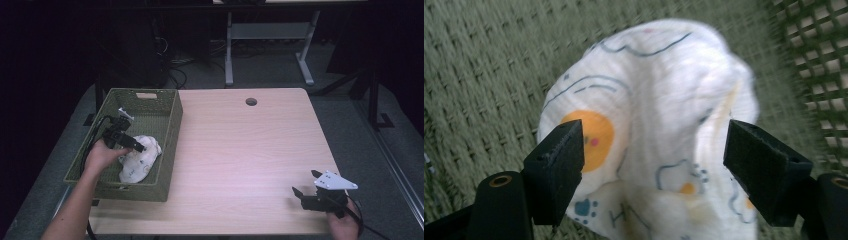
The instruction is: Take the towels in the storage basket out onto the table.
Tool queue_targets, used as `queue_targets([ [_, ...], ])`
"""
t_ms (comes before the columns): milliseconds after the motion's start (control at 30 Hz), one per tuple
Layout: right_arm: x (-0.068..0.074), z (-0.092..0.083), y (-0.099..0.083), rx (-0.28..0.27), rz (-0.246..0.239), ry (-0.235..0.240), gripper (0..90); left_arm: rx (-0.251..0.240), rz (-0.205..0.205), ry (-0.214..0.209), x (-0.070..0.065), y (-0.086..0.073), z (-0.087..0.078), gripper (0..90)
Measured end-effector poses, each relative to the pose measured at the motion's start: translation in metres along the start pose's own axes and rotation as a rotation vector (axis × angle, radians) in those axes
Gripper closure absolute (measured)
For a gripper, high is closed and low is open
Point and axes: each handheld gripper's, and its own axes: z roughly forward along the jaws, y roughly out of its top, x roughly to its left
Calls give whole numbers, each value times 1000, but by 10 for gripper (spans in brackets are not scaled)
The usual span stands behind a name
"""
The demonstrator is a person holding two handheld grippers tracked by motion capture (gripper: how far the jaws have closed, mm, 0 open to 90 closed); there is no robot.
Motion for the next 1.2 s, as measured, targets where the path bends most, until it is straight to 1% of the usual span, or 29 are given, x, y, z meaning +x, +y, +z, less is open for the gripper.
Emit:
queue_targets([
  [33,0,0,0,0,1,0,137,3,-3,5,0,0,2,239],
  [133,0,0,0,1,1,2,137,18,6,18,-1,0,6,260],
  [167,0,1,0,3,0,3,137,40,25,34,-2,0,8,271],
  [233,0,1,0,3,-1,3,137,44,28,41,-4,0,10,289],
  [333,0,0,0,-2,-3,4,137,74,61,70,-8,1,16,311],
  [400,0,0,0,-1,-3,4,137,101,72,72,-10,1,20,312],
  [433,0,1,0,2,-2,4,137,113,80,73,-11,1,22,342],
  [467,1,1,0,2,-2,4,137,139,98,88,-12,1,25,358],
  [500,1,1,0,2,-2,4,137,139,98,88,-12,1,25,366],
  [533,1,1,0,2,-4,5,137,146,89,80,-12,2,27,380],
  [567,1,1,0,2,-4,5,137,146,89,80,-12,2,27,404],
  [600,1,1,0,3,-4,5,137,146,90,81,-12,2,27,404],
  [633,1,1,0,2,-3,5,137,144,95,83,-12,2,27,476],
  [667,1,1,0,2,-3,5,137,143,100,80,-11,3,27,476],
  [700,0,1,0,1,-2,5,137,143,104,79,-12,3,26,537],
  [733,0,1,0,1,-2,5,137,143,104,79,-12,3,26,563],
  [767,0,1,0,1,-2,4,137,144,100,77,-13,3,27,563],
  [833,0,2,0,2,-2,5,137,143,98,78,-14,3,26,621],
  [900,1,2,0,2,-3,5,137,138,113,84,-14,2,25,665],
  [1000,1,1,0,2,-4,5,137,131,113,78,-13,2,24,695],
  [1033,1,1,0,1,-6,5,137,123,100,60,-12,2,21,717],
  [1067,1,1,0,1,-6,5,137,123,100,60,-12,2,21,722],
  [1133,1,2,0,1,-5,5,137,100,86,55,-10,1,15,726],
  [1200,1,2,0,1,-3,4,137,69,67,39,-7,0,8,728],
])
